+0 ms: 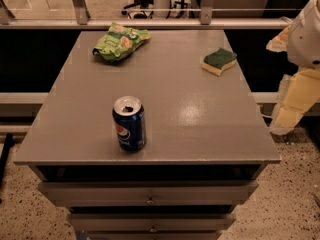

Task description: Knock pepsi can over

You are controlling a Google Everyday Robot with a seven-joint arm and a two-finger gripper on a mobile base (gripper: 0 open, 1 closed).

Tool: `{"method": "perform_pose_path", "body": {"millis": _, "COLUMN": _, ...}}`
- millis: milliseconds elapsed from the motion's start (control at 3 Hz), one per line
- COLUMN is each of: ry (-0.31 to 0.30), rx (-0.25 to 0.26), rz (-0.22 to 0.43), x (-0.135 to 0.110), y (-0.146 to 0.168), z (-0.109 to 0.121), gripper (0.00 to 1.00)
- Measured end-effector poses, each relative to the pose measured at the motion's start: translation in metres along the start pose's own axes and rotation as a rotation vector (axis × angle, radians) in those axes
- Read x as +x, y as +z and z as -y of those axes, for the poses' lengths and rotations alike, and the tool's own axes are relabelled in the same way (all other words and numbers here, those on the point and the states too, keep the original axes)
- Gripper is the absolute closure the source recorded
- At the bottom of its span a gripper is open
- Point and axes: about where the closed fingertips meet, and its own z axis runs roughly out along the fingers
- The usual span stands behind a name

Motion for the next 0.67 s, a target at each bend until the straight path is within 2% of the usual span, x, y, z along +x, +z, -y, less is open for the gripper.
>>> {"method": "perform_pose_path", "body": {"millis": 667, "ry": 0.008, "rx": 0.001, "rz": 0.016, "x": -0.0023, "y": 0.0005, "z": 0.0009, "gripper": 0.0}}
